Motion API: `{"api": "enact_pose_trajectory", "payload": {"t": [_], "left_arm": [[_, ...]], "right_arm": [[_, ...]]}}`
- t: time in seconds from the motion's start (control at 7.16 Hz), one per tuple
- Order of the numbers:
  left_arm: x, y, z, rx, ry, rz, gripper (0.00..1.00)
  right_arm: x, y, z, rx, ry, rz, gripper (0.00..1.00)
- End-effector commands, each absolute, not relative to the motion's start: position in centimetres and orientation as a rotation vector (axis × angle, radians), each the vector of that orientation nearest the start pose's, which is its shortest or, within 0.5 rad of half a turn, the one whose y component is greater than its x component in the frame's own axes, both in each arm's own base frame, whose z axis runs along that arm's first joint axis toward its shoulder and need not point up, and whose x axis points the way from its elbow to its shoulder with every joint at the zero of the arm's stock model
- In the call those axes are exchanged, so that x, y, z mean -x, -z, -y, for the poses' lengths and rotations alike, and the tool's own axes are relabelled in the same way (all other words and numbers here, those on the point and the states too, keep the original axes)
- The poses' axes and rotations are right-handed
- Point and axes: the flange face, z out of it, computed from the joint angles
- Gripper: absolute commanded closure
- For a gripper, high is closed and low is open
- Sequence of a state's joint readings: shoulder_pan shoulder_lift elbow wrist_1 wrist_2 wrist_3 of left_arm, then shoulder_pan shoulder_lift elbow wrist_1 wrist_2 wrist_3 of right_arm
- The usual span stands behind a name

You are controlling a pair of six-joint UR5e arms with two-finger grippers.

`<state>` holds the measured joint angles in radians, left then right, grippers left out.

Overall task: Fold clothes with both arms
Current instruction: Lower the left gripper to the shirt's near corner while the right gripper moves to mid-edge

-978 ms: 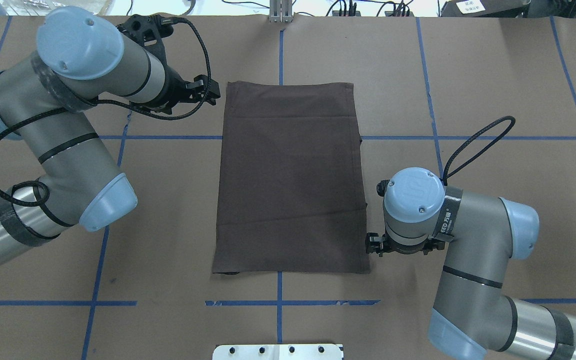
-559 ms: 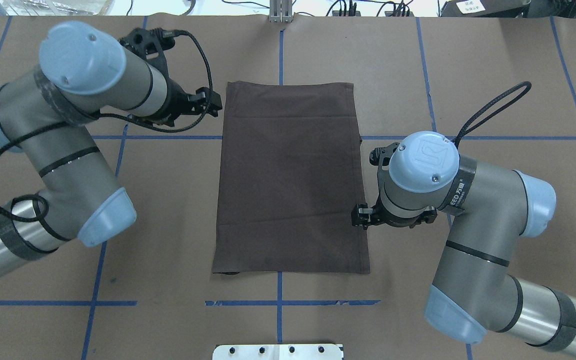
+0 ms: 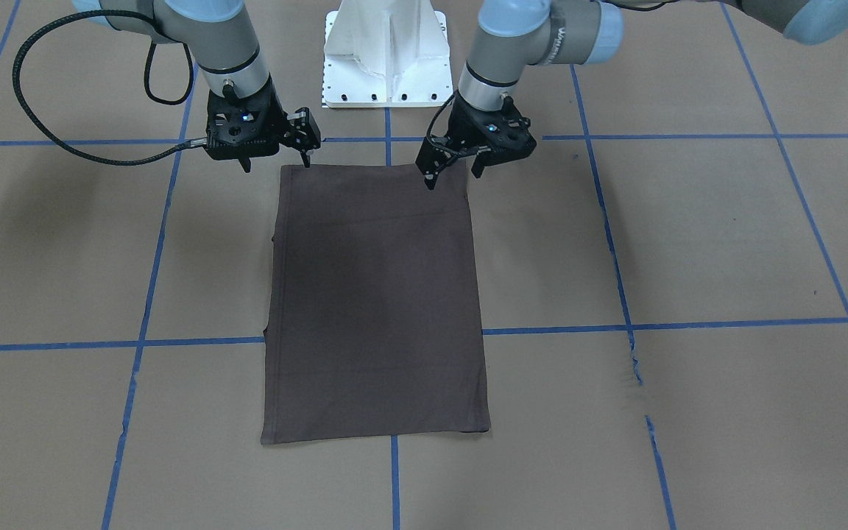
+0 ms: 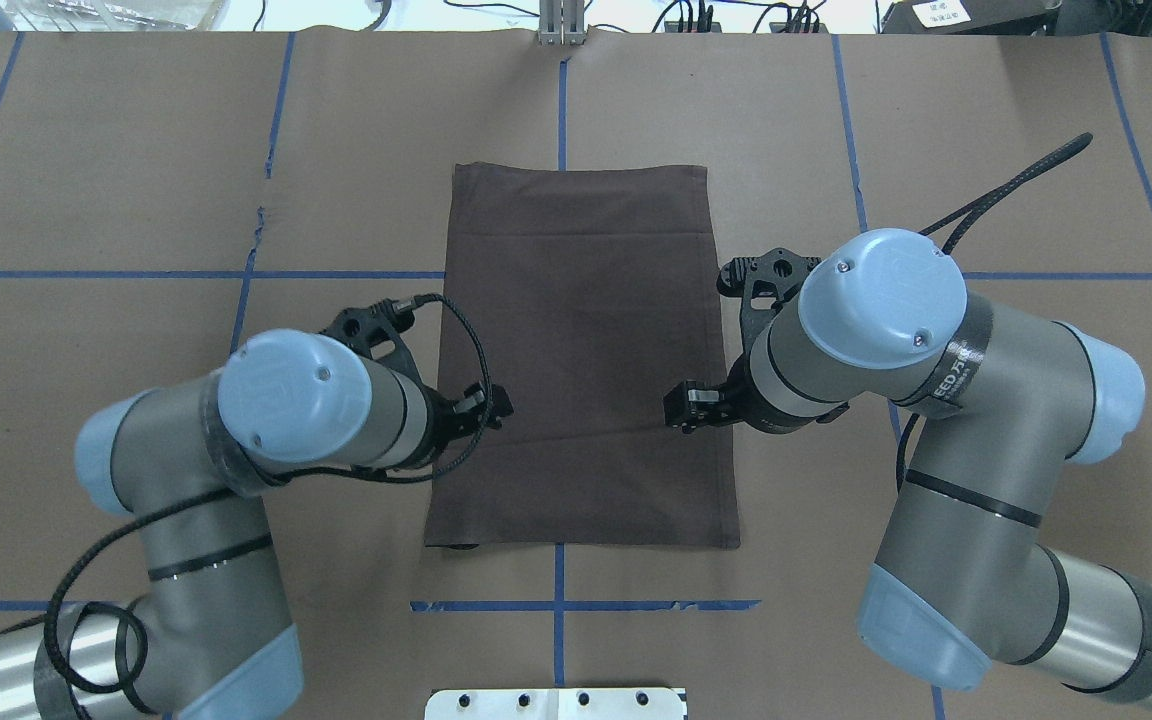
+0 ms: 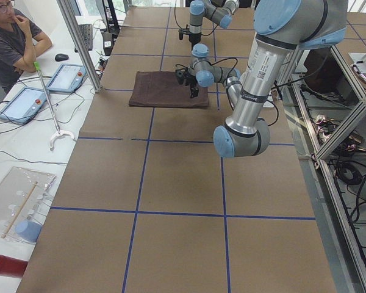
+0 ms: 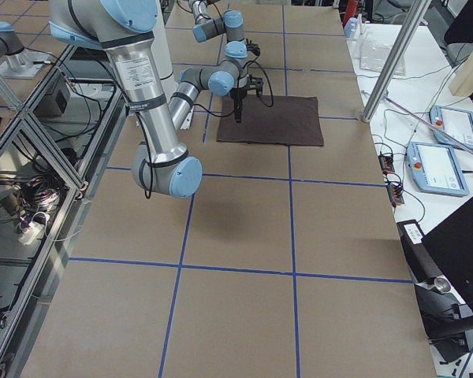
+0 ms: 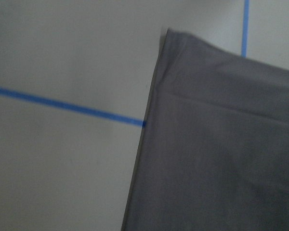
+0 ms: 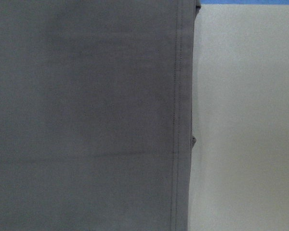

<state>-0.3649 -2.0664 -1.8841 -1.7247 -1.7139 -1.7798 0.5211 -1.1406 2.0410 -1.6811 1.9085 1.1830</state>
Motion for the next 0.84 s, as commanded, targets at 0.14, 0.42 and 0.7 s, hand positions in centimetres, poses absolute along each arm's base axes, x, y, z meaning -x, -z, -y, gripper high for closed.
{"api": "enact_pose_trajectory", "payload": {"t": [0.14,0.42,0.7], "left_arm": [[-56.0,-24.6,27.6,0.097,0.487,-0.874,0.0],[-56.3,-25.1,27.8,0.09,0.492,-0.862,0.03],[-56.6,-25.4,28.1,0.077,0.5,-0.853,0.06]], "right_arm": [[43.0,-22.9,36.5,-0.058,0.003,0.863,0.0],[42.9,-22.9,36.7,-0.058,-0.001,0.862,0.0],[42.8,-22.9,36.8,-0.059,-0.002,0.862,0.0]]}}
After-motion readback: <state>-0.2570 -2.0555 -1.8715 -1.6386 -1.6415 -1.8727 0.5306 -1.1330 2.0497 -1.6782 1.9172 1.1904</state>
